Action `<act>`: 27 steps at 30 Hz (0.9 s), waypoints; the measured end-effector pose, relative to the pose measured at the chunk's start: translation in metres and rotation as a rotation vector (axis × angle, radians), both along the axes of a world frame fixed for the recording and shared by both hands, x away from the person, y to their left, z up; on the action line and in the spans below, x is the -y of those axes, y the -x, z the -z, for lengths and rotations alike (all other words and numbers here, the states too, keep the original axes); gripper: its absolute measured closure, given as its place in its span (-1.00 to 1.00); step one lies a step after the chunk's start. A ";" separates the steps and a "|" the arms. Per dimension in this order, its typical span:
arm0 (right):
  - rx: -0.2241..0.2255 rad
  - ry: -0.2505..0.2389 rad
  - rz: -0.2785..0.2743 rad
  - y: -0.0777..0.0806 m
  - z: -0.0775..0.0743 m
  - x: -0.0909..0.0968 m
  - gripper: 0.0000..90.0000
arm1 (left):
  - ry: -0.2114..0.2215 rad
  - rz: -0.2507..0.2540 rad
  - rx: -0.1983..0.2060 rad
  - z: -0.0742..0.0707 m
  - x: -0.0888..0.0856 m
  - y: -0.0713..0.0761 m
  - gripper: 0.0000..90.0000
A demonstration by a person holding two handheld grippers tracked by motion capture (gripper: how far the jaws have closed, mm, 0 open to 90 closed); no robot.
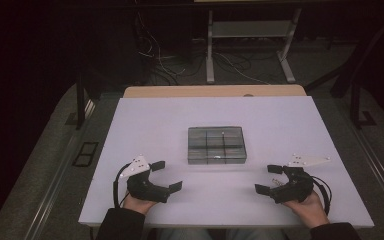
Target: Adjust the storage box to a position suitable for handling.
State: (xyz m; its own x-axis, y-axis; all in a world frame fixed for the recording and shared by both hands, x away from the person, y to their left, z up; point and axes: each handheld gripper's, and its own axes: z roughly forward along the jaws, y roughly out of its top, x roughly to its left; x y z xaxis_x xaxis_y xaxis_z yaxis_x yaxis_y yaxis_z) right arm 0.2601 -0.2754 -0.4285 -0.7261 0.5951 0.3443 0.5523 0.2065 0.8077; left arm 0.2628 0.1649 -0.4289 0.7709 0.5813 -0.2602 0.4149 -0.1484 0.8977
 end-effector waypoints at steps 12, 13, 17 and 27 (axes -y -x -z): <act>-0.002 0.001 -0.003 0.001 -0.001 0.000 -0.99 | 0.000 0.002 -0.006 0.000 0.001 0.000 -1.00; -0.002 0.001 -0.003 0.001 -0.001 0.000 -0.99 | 0.000 0.000 -0.008 0.000 0.001 0.000 -1.00; 0.001 0.003 -0.002 0.001 -0.001 0.001 -0.99 | 0.001 -0.002 -0.014 -0.001 0.001 0.001 -1.00; -0.013 0.019 -0.008 0.001 -0.001 0.002 -0.99 | -0.013 0.003 -0.023 -0.001 0.002 0.003 -1.00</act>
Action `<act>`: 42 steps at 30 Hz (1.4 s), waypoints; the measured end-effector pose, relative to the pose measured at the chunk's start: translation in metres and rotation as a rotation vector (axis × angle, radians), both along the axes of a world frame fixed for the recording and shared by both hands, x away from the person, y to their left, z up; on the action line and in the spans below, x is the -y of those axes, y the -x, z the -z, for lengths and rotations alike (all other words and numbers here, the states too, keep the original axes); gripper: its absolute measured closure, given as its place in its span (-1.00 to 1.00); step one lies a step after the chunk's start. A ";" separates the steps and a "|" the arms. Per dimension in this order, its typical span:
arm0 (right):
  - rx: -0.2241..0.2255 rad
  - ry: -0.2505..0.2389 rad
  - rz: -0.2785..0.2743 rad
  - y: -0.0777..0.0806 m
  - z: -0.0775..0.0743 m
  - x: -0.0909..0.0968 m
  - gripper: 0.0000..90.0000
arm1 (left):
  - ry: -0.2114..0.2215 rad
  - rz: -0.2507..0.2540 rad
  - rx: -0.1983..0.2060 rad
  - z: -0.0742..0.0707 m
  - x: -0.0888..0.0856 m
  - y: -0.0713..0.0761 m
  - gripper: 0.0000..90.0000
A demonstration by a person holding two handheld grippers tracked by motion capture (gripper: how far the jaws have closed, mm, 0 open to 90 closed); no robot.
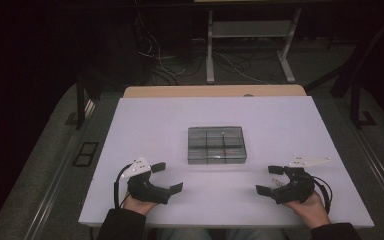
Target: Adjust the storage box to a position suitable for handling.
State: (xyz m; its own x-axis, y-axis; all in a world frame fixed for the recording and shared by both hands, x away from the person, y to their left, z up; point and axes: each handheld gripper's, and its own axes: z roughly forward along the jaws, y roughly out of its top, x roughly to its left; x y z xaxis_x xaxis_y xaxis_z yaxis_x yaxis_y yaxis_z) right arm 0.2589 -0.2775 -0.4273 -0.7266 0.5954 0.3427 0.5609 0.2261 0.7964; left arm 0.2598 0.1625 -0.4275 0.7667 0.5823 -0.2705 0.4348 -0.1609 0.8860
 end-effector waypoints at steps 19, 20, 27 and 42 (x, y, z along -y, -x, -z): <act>-0.011 0.006 0.001 -0.001 0.000 0.001 -0.99 | -0.041 0.010 -0.037 -0.011 0.002 -0.006 -1.00; -0.007 0.006 0.002 -0.001 0.000 0.001 -0.99 | -0.039 0.007 -0.038 -0.011 0.002 -0.007 -1.00; -0.008 0.007 0.003 -0.001 -0.001 0.001 -0.99 | -0.049 0.017 -0.048 -0.016 0.005 -0.013 -1.00; -0.014 0.011 0.001 -0.001 0.000 0.001 -0.99 | -0.097 0.057 -0.060 -0.028 0.021 -0.031 -1.00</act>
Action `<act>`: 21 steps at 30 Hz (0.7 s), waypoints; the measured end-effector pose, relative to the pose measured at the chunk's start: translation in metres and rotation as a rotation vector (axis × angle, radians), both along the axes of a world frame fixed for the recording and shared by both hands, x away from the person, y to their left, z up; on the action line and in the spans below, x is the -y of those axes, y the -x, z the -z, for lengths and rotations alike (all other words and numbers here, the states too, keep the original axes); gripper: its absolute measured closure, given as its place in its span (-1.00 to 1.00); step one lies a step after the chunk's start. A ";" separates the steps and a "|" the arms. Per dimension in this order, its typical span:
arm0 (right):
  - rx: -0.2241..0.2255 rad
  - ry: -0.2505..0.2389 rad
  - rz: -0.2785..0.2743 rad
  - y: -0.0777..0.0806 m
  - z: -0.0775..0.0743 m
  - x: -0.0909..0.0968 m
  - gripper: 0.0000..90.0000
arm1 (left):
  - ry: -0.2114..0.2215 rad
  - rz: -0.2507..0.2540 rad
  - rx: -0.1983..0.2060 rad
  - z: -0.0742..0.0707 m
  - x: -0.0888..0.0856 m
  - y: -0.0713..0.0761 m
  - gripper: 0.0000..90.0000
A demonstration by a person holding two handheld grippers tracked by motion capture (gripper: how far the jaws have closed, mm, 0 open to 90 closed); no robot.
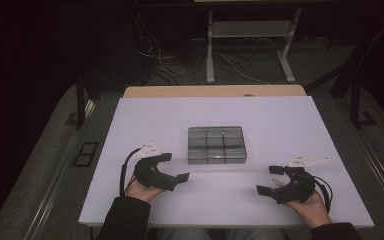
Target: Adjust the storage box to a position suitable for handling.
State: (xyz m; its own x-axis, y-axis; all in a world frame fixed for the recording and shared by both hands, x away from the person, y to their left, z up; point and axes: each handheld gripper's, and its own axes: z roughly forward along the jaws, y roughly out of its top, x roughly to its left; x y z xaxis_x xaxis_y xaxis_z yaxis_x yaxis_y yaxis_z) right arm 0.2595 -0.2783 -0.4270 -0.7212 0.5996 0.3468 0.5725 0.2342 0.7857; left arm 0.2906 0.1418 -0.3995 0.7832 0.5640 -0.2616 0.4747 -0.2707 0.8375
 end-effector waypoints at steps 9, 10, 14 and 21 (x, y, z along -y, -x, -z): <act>0.003 0.002 -0.002 0.000 0.000 0.000 -0.99 | -0.039 0.022 -0.010 -0.003 0.010 -0.012 -1.00; 0.003 0.002 -0.002 0.000 0.000 0.000 -0.99 | -0.046 0.024 -0.009 -0.003 0.011 -0.013 -1.00; 0.006 0.006 -0.003 0.000 0.001 0.000 -0.99 | -0.061 0.026 -0.018 0.000 0.015 -0.019 -1.00; 0.001 0.006 -0.002 0.000 0.001 0.000 -0.99 | -0.095 0.028 -0.035 0.006 0.020 -0.028 -1.00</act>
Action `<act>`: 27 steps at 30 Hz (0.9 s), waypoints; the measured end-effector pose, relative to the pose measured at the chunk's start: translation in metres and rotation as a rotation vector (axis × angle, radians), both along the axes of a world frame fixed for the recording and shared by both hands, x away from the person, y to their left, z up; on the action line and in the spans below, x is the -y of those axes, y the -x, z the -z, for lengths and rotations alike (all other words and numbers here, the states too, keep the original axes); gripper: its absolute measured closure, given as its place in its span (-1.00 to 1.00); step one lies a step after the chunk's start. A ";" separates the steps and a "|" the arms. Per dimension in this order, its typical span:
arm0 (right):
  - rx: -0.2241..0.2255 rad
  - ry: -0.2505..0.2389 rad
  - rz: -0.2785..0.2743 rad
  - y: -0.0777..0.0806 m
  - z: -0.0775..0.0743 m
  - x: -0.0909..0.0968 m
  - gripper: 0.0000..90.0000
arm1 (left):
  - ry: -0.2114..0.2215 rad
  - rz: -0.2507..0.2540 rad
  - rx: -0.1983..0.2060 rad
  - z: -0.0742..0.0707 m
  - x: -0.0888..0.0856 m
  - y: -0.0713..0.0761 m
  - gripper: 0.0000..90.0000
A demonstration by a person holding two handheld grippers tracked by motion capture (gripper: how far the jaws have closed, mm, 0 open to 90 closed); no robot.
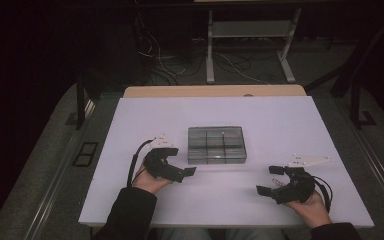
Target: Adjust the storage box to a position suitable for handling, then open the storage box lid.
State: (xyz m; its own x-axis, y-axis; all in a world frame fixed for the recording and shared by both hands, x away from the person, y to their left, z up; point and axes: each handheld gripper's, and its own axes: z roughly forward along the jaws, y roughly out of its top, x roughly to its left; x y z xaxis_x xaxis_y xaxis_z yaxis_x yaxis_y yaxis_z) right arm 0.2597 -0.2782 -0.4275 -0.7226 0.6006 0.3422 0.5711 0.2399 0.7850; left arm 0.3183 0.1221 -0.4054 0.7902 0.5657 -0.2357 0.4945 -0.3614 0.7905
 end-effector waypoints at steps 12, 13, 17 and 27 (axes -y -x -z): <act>0.003 0.008 -0.004 -0.001 0.001 0.000 -0.99 | -0.057 0.008 -0.023 0.011 0.006 -0.009 -1.00; 0.004 0.008 -0.004 -0.001 0.001 0.000 -0.99 | -0.064 0.008 -0.030 0.012 0.007 -0.010 -1.00; 0.002 0.007 -0.003 0.000 0.001 0.000 -0.99 | -0.098 0.011 -0.052 0.015 0.009 -0.012 -1.00; 0.001 0.009 -0.007 0.000 0.001 0.000 -0.99 | -0.141 0.025 -0.056 0.017 0.010 -0.016 -0.80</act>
